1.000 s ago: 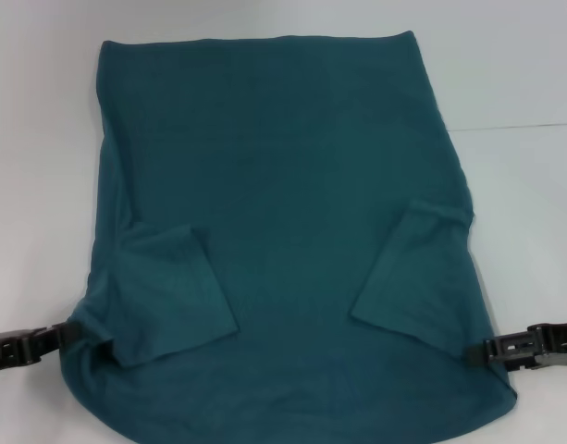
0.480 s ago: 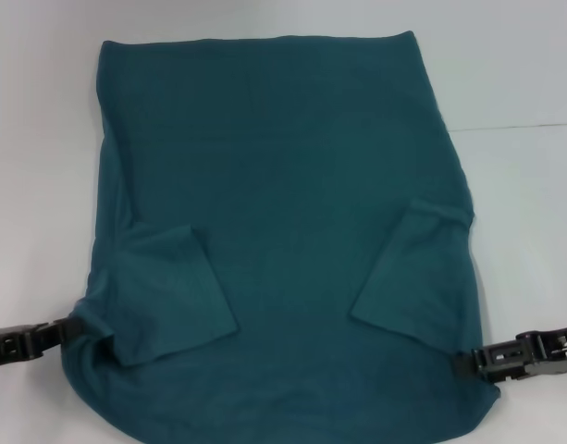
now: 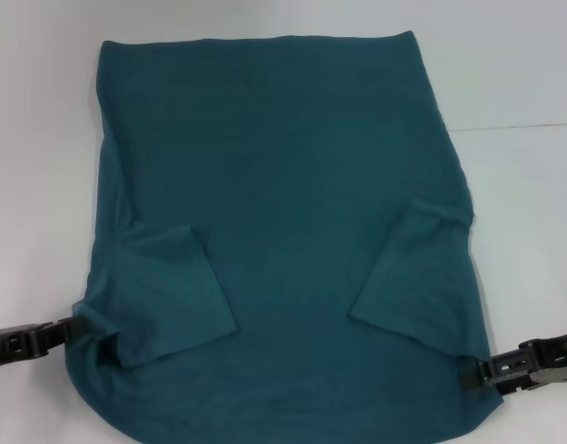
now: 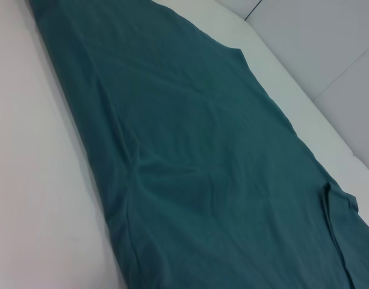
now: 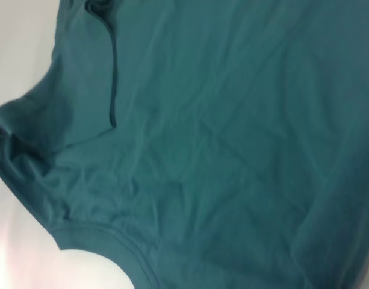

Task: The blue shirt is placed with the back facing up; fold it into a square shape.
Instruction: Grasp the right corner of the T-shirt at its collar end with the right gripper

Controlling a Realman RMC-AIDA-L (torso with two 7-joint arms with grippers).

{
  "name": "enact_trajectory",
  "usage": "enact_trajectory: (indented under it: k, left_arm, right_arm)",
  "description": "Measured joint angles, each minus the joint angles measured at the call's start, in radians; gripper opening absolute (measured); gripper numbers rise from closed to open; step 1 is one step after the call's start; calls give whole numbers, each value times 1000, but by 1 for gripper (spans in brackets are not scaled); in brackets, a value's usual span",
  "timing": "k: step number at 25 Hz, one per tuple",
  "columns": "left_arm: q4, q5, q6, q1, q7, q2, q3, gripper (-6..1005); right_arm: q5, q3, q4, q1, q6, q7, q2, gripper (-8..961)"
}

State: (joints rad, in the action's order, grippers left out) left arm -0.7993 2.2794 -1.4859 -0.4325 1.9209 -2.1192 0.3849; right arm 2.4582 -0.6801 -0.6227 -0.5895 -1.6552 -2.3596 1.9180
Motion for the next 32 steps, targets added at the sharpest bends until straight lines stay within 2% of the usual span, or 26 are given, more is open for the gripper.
enact_trajectory:
  k: [16, 25, 32]
  left_arm:
    - [0, -8, 1, -3, -1, 2, -2, 60]
    - [0, -9, 1, -3, -2, 2, -1, 62]
    - [0, -9, 2, -5, -5, 2, -1, 64]
  right_arm:
    - [7, -20, 52, -24, -9, 8, 9, 915]
    - [1, -7, 54, -25, -18, 6, 28, 914]
    - [1, 50, 49, -7, -7, 1, 25, 915]
